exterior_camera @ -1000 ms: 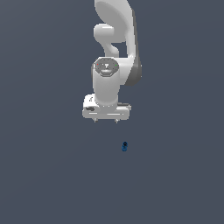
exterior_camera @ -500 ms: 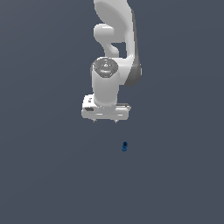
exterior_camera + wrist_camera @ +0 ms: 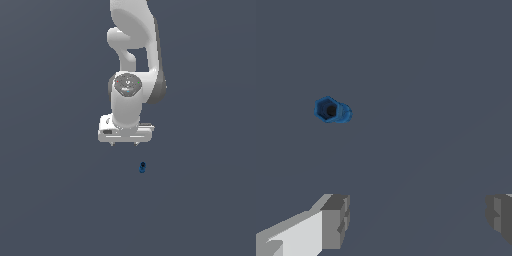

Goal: Pick up the object and move it to a goal position.

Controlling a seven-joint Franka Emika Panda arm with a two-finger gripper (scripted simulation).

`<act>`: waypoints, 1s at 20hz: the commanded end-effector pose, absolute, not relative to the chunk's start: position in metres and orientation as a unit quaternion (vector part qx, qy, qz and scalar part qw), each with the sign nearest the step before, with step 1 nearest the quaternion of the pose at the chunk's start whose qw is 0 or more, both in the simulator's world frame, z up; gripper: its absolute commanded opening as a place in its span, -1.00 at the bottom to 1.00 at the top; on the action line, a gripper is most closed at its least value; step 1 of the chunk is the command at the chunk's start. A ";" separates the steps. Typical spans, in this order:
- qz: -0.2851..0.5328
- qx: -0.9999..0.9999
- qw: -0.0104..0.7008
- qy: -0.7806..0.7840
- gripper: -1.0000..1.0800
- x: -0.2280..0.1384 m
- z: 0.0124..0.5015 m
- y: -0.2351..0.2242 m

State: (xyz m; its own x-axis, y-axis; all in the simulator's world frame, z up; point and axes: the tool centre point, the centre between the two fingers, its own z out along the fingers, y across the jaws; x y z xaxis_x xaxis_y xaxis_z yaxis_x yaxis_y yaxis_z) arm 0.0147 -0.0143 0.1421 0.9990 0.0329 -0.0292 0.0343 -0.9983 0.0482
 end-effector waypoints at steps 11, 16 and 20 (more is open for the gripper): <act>-0.004 0.996 0.008 0.084 0.92 0.064 0.105 0.047; -0.001 0.995 0.002 0.098 0.92 0.074 0.096 0.061; 0.000 0.995 0.000 0.102 0.92 0.077 0.093 0.066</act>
